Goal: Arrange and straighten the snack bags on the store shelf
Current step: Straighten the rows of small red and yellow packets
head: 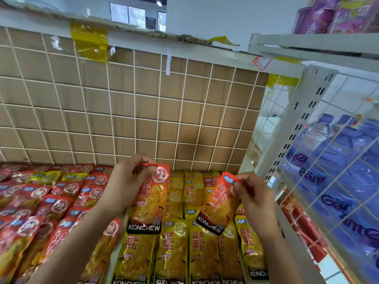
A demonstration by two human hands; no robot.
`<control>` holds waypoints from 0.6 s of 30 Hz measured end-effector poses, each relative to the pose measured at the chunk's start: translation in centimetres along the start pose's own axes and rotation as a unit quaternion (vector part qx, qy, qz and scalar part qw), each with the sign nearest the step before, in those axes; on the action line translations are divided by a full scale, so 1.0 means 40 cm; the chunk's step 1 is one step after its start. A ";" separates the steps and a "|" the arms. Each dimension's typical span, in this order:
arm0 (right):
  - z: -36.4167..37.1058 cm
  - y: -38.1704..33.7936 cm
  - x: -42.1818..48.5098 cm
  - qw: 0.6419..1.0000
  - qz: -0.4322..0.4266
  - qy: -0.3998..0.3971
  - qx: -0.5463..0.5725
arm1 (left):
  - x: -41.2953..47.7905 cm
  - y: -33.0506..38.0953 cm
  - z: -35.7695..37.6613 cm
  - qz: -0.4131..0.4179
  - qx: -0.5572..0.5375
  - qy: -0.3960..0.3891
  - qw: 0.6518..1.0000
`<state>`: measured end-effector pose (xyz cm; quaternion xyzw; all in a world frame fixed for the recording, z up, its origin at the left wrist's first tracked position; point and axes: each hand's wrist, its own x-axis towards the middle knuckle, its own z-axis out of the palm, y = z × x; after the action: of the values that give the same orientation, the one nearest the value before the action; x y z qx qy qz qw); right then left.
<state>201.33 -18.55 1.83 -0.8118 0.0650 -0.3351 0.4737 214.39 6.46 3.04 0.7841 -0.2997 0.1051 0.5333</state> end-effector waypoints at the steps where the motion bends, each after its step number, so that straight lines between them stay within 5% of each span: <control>1: 0.008 -0.002 -0.003 1.000 0.000 -0.006 0.004 | -0.019 -0.008 -0.020 -0.004 0.011 0.009 1.000; 18: 0.277 -0.073 -0.049 0.992 0.038 -0.115 0.045 | -0.243 -0.123 -0.371 -0.115 0.105 0.129 0.979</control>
<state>205.94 -8.10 -0.35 -0.8199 0.0257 -0.2241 0.5262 211.80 24.51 0.62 0.8446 -0.1233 0.1745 0.4908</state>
